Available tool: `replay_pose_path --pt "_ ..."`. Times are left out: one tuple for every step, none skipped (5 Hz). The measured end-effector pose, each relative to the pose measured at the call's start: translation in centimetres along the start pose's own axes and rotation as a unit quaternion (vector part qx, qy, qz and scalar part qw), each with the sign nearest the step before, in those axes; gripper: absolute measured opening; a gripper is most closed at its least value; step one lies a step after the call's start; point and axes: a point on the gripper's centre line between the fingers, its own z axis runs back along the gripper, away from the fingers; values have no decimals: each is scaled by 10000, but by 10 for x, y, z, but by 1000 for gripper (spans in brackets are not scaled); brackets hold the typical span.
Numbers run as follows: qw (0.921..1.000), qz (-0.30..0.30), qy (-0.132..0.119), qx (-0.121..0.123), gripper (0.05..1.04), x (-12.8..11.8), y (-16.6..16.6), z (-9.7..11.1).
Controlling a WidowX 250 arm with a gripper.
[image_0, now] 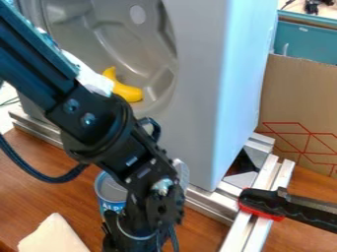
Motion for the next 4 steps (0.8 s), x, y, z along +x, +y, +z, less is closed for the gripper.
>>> replay_pose_path --pt "9999 -106 70 43 611 0 -1 -3" --pt "9998 -132 108 47 611 0 -1 -4" --pt "9997 -137 168 61 688 1 -1 -4" --pt "9998 -130 139 54 972 2 -1 -4"
